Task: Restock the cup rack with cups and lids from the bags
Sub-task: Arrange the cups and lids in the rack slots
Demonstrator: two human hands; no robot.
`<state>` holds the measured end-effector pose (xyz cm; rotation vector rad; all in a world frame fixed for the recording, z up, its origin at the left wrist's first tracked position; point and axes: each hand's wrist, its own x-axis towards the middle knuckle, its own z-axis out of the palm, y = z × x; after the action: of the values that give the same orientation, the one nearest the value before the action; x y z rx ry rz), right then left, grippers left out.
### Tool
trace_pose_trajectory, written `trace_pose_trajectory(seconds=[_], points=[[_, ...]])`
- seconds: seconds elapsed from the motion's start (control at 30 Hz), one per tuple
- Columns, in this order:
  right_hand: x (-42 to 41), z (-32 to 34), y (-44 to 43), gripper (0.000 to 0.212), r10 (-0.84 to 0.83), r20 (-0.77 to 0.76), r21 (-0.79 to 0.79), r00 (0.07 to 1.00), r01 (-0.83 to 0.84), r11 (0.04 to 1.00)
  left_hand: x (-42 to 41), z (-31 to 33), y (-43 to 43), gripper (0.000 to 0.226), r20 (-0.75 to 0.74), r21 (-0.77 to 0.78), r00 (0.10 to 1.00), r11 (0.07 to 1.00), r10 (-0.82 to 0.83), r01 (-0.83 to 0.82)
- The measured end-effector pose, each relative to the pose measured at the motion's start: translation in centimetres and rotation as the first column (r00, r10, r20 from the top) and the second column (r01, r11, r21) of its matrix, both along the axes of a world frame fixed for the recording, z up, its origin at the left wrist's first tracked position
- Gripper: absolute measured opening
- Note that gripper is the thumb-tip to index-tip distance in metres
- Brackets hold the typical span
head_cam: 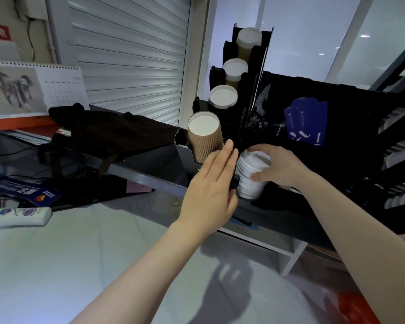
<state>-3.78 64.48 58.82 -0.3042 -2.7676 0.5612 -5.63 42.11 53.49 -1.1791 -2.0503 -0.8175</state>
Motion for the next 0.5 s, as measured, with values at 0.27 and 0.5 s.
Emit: trace_pose_trajectory(seconds=[0.27,0.5], points=[[1.8,1.5,-0.6,0.066,-0.067,-0.223,-0.085,0.972,0.05,0.995,0.1,0.0,-0.1,0.071,-0.005,-0.005,1.0,1.0,0.004,-0.004],[7.0,3.4,0.3,0.065,-0.211,-0.291,-0.021,0.933,0.214,0.977,0.7,0.4,0.0,0.072,-0.021,-0.04,0.997,0.996,0.074,-0.075]])
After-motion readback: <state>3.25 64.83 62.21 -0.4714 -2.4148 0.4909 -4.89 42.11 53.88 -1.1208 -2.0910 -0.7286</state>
